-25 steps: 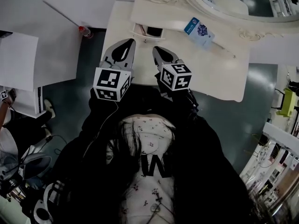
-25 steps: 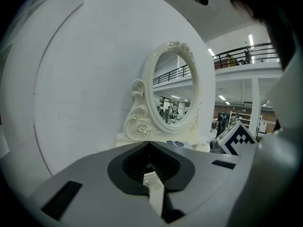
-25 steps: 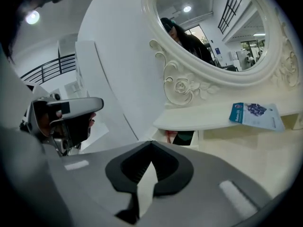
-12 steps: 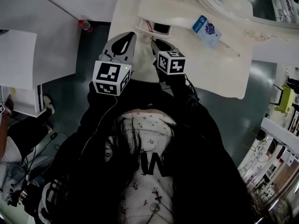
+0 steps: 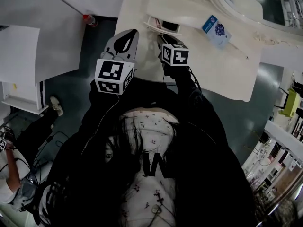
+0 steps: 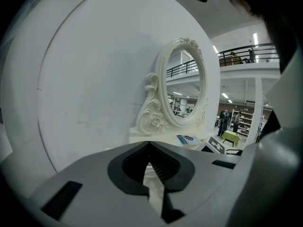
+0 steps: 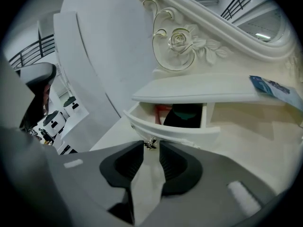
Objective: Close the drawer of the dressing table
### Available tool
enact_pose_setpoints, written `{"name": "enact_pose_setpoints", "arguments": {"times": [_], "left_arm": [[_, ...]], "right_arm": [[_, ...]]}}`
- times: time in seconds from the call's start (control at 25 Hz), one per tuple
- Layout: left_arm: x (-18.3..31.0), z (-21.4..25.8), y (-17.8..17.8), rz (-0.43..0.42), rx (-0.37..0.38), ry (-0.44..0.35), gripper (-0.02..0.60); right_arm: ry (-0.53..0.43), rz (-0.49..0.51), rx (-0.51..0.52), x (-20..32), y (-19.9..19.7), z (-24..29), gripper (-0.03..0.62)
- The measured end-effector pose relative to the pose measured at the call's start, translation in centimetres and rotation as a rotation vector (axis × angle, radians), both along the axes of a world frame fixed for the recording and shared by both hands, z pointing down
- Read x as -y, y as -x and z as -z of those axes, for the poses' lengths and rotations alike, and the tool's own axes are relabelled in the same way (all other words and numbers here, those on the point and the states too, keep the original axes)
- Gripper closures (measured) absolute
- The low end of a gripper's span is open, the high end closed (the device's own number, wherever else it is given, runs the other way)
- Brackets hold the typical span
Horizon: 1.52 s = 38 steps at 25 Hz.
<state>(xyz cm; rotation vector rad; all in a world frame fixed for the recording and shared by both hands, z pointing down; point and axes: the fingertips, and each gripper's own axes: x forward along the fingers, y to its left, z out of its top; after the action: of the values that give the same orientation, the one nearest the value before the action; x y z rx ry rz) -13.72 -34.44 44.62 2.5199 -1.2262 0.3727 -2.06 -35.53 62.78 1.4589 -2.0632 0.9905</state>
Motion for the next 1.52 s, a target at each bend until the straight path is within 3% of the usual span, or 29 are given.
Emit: {"name": "enact_pose_setpoints", "arguments": {"times": [0.4, 0.84, 1.28, 1.52], "left_arm": [[0.4, -0.9, 0.7, 0.018, 0.007, 0.032, 0.581], [0.0, -2.5, 2.5, 0.056, 0.035, 0.064, 0.581], [-1.5, -3.1, 2.3, 0.038, 0.058, 0.076, 0.581], [-2.4, -3.0, 1.6, 0.035, 0.071, 0.076, 0.581]], "right_arm": [[-0.019, -0.038, 0.001, 2.6, -1.4, 0.1, 0.48], [-0.037, -0.04, -0.073, 4.2, -1.7, 0.0, 0.482], [-0.09, -0.041, -0.134, 5.7, -2.3, 0.3, 0.484], [-0.119, -0.004, -0.082, 3.9, -1.6, 1.3, 0.484]]}}
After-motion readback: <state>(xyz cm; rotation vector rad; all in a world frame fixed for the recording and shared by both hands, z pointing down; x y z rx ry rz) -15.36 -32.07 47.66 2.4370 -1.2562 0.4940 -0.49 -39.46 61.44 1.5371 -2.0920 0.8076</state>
